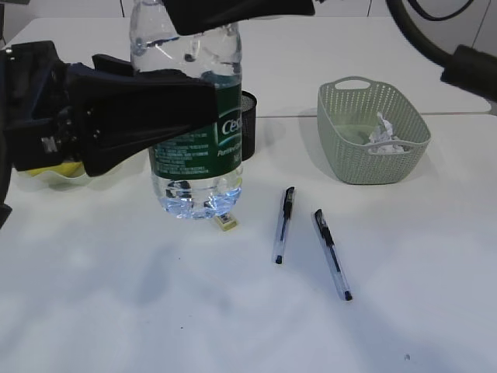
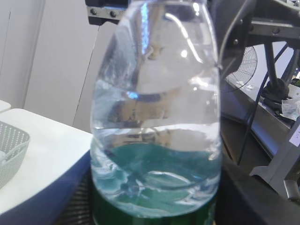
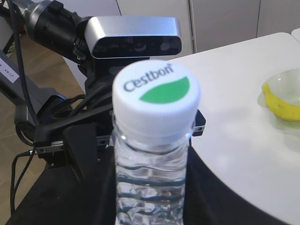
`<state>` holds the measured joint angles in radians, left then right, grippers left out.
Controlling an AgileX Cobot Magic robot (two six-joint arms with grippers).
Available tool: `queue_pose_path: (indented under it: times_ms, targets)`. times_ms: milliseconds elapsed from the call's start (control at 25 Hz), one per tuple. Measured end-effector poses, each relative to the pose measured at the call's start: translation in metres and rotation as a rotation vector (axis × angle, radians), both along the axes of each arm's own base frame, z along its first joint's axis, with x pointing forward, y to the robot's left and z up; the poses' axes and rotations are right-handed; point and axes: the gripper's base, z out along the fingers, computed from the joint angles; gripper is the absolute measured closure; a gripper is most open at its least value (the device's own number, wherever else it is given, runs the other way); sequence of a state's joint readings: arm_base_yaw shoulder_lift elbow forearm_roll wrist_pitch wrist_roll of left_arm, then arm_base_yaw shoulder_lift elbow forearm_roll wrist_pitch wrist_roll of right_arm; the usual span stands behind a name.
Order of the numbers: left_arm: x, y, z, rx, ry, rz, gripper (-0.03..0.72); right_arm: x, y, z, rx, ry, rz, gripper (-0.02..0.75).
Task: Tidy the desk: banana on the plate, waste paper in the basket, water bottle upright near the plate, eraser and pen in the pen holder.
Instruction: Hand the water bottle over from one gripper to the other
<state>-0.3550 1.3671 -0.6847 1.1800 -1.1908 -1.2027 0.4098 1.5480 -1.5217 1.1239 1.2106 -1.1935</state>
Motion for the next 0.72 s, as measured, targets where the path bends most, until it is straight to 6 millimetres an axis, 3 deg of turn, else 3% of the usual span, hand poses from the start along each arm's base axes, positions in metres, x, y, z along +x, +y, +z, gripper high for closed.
queue_pose_path:
  times_ms: [440,720]
  targets:
    - [0.0015,-0.0001,-0.0021,0.023,0.001,0.017,0.268,0.0003,-0.0005,-0.0012,-0.015,-0.008,0.000,0.501]
    - [0.0026,0.0001,-0.0034,0.042,-0.019,0.032,0.290,0.0008,-0.0001,-0.0023,-0.028,-0.017,-0.007,0.406]
